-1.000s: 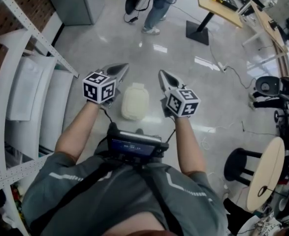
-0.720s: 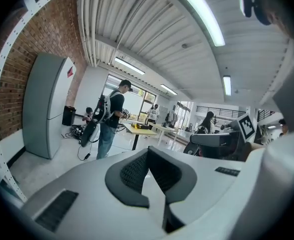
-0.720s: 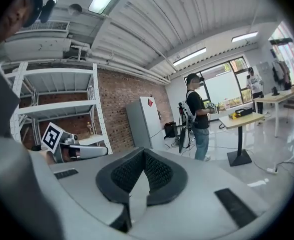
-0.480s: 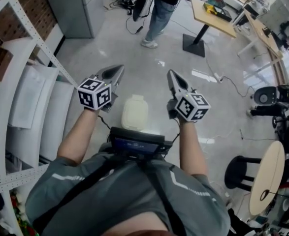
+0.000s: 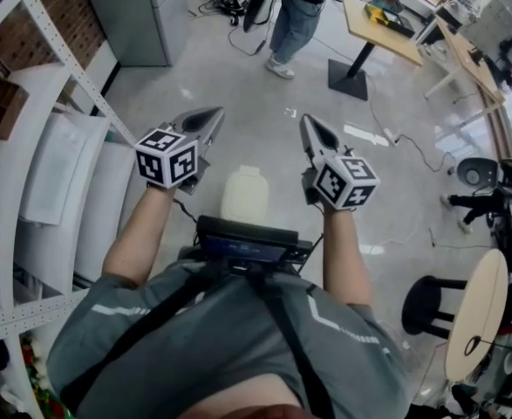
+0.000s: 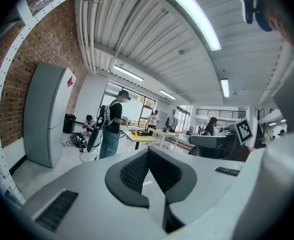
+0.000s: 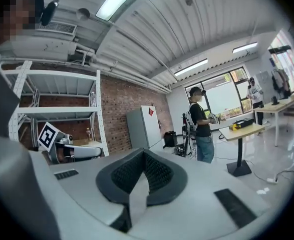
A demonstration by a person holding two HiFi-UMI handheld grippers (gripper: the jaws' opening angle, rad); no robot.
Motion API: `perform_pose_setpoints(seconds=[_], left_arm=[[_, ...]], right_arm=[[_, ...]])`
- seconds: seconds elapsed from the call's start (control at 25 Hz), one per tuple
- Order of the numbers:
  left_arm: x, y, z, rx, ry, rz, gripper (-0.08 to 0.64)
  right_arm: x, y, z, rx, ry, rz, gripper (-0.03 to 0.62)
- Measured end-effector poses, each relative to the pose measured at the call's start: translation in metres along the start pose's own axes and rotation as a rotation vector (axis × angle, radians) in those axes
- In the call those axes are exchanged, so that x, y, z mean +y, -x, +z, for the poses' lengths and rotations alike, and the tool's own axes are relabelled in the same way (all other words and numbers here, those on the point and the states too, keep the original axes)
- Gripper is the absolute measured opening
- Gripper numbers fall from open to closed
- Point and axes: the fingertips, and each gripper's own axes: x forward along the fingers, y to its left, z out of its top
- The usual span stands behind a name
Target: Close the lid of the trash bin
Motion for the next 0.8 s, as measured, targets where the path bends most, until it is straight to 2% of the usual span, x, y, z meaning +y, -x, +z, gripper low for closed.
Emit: perform_pose_setpoints(seconds=[0.36,0.52,0.8], left_arm=[[-0.002,0.002,0.01,-0.014,-0.012,0.001,-0.002],[-0.006,0.002,0.015,-0.025,-0.042,-0.001,-0.002],[0.01,0.01,0.017,-0.06,-0.05,0.052,-0.002]], right_arm=[[0.01,-0.002,-0.004,0.015,0.028,0.014,0.006],[0.007,-0.003,-0.002,0.012,0.033,0.007,0.006],[0.011,-0.01,0.001,-0.002,0.048,-0.017,0.006]])
